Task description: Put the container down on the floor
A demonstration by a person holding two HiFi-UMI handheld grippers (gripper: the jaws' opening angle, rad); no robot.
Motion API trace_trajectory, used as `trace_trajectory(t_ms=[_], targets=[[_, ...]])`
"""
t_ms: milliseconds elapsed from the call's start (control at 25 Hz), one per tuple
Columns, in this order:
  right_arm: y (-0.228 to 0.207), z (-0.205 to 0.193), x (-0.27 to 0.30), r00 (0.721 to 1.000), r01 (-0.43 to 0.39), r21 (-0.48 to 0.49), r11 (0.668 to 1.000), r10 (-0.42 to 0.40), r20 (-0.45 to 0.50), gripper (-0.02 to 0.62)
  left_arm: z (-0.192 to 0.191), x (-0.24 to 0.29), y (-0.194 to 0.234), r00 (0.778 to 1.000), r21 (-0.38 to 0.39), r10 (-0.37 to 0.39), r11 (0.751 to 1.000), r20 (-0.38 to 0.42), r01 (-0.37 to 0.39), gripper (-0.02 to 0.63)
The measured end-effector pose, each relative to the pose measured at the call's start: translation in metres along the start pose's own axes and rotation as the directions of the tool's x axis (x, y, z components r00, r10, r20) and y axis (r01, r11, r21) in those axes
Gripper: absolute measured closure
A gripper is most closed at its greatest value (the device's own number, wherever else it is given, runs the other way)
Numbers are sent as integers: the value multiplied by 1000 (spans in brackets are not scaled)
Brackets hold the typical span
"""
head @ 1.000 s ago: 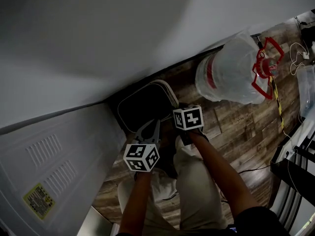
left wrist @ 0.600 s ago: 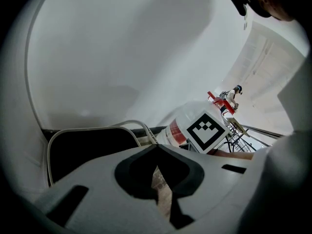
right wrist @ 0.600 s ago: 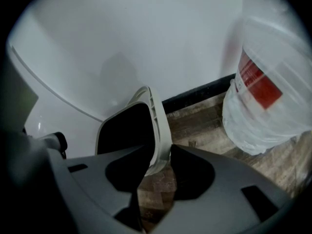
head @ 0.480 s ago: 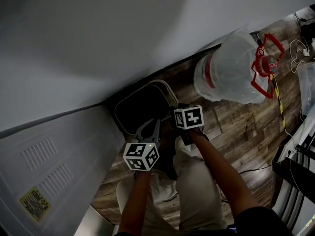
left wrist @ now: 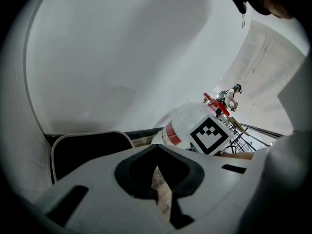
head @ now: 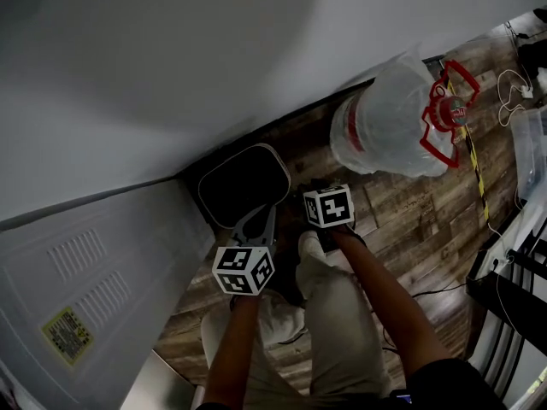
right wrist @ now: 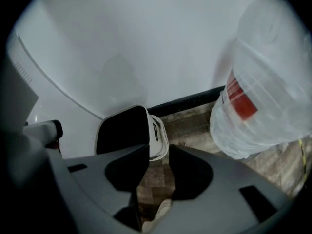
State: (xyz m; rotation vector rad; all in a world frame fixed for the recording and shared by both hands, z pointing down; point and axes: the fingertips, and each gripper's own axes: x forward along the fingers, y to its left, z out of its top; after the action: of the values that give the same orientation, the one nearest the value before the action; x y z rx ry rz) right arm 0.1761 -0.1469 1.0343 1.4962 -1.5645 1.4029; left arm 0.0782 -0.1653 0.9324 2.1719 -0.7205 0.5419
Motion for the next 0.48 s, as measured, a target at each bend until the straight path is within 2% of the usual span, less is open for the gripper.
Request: trace_trajectory(t_ms=[240,360,480], targets=[[18,13,-49,999,-17,-45,999,18,27,474,30,-32,-23,1000,8,0,1000,6,0,589],[31,21,-78,999,-22,-45,999,23,36,518,44,-49,-34,1000,7,4,1000,7,-4,589],[41,30,-111,999,1,-58,998,1,50,532,60,-70,-49,1000,-3,1,1000,11,-1,589]])
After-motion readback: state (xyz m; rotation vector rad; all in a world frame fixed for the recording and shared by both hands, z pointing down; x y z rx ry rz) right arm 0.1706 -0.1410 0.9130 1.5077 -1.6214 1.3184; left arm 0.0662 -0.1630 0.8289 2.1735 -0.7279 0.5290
